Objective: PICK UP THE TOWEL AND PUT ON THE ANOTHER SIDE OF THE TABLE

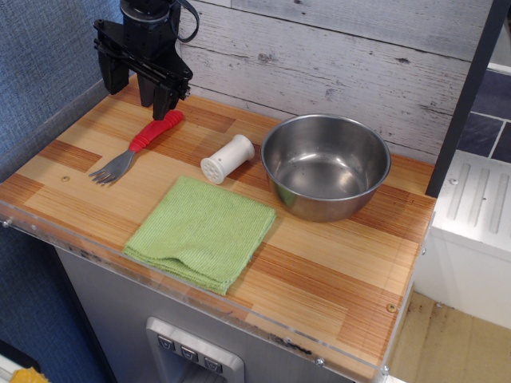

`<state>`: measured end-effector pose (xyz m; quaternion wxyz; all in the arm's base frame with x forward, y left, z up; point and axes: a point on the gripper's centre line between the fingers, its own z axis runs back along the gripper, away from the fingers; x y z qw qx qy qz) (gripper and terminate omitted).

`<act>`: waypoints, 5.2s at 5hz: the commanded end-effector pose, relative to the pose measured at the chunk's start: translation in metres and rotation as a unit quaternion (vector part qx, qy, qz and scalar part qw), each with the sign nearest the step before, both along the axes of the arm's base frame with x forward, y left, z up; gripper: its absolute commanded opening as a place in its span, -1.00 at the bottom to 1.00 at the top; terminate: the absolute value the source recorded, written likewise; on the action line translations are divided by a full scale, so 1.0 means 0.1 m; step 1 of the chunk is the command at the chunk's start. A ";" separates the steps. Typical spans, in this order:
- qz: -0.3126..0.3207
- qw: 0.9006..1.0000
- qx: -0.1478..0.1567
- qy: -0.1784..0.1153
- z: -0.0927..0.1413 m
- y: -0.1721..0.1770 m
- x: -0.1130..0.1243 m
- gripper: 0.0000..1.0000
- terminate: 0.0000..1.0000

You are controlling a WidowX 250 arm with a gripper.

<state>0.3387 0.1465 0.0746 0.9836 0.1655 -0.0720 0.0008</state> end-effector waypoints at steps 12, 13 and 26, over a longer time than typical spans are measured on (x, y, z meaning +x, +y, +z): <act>-0.090 0.995 -0.032 0.019 -0.57 -1.12 -0.75 1.00 -1.00; -0.083 0.991 -0.102 -0.011 -0.63 -1.09 -0.82 1.00 -1.00; -0.181 0.966 -0.176 -0.047 -0.30 -2.22 -0.81 1.00 -1.00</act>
